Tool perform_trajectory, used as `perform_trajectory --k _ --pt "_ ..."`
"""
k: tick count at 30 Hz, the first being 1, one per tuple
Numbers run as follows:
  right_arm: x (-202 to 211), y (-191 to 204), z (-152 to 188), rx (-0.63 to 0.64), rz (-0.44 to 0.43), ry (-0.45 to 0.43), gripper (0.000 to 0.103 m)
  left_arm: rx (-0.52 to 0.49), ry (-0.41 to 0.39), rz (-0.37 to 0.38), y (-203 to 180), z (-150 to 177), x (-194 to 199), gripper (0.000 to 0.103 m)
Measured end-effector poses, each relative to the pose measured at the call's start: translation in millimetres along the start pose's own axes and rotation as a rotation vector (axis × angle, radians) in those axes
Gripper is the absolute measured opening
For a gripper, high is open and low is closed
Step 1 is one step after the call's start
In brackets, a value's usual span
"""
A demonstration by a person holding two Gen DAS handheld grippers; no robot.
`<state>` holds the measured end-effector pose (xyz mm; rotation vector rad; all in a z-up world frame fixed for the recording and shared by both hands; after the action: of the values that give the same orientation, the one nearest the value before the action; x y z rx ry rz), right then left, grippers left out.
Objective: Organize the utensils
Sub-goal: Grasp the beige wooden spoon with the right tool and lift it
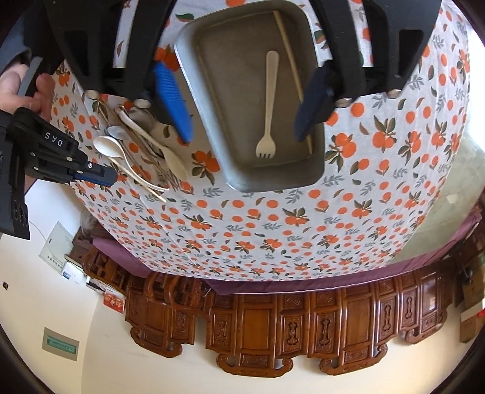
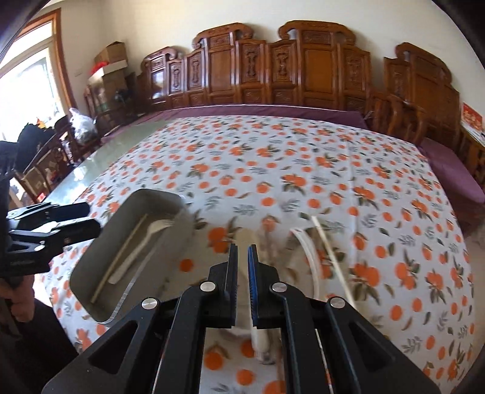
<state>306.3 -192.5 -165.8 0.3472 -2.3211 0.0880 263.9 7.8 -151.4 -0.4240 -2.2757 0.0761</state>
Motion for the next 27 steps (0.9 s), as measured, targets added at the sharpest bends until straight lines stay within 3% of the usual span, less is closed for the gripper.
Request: perform_trajectory --k 7,11,18,27 --pt "-26.4 -3.9 20.8 0.004 -0.008 0.059 0.010 -0.019 0.022 0.019 -17.4 2.8 -9.7 0.072" --pt "-44.2 -0.7 27.2 0.024 -0.022 0.095 0.018 -0.032 0.030 0.026 -25.5 5.1 -12.0 0.072" --pt "-72.3 4.4 33.9 0.047 -0.061 0.171 0.018 -0.029 0.045 0.039 -30.7 7.2 -16.4 0.072" --pt "-77.7 15.1 38.0 0.122 0.003 0.186 0.018 -0.040 0.052 0.043 -34.7 8.7 -18.2 0.072"
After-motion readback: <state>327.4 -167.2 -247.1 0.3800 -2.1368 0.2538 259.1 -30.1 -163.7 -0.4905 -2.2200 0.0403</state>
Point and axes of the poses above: each gripper's, at about its wrist camera, not at the fingertips, and x roughly against the way its jaws point, y to its left, z to its underside, the point moved 1 cm from there along -x, roughly the way its jaws point, and after that the axes turned 7 degrees about z, right-handed, at the moved point
